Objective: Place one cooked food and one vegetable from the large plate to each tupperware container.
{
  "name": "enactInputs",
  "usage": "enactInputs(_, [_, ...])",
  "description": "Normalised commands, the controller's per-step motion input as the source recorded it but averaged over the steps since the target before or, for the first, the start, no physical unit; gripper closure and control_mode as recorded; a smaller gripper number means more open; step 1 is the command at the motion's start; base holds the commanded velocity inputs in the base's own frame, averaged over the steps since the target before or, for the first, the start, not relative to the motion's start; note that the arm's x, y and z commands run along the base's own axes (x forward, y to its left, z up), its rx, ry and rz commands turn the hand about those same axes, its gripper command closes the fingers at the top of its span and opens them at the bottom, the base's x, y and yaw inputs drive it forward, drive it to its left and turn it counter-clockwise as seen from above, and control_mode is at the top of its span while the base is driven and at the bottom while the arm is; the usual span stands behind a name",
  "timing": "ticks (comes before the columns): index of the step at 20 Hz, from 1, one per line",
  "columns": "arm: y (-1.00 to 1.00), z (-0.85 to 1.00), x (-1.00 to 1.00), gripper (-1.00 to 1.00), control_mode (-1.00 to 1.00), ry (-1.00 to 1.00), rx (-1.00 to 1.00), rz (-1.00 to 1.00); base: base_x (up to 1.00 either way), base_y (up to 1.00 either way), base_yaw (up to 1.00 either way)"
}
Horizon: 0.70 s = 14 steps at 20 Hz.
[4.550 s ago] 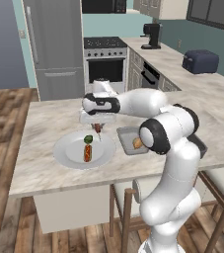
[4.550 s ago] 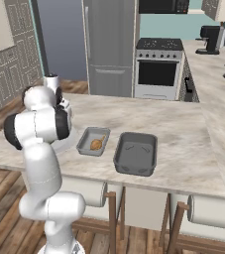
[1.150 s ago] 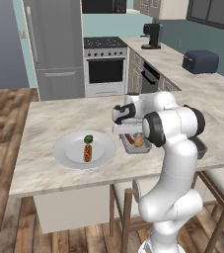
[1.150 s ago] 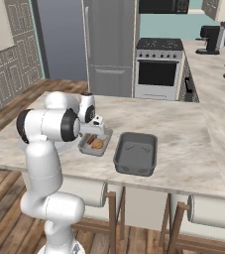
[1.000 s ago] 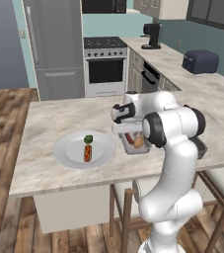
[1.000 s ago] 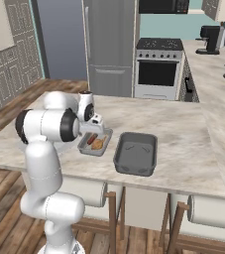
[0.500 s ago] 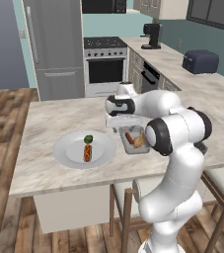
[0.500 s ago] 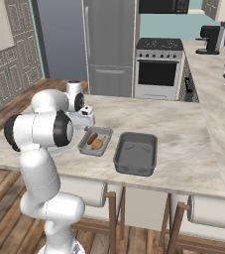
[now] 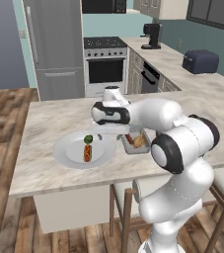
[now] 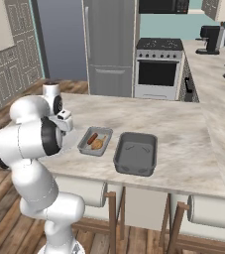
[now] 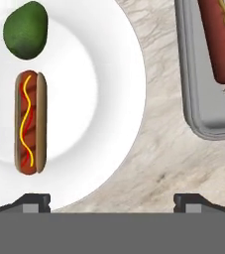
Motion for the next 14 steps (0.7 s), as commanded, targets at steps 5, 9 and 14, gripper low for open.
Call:
enactInputs(5, [0.81, -0.09, 0.0, -1.0, -1.0, 0.01, -0.05, 0.0, 0.0, 0.0, 0.0])
enactInputs(9, [0.77, -0.32, 0.1, -1.0, -1.0, 0.0, -0.07, 0.0, 0.0, 0.0, 0.0])
enactInputs(14, [0.2, -0.35, 0.17, -1.0, -1.0, 0.0, -0.12, 0.0, 0.0, 0.0, 0.0])
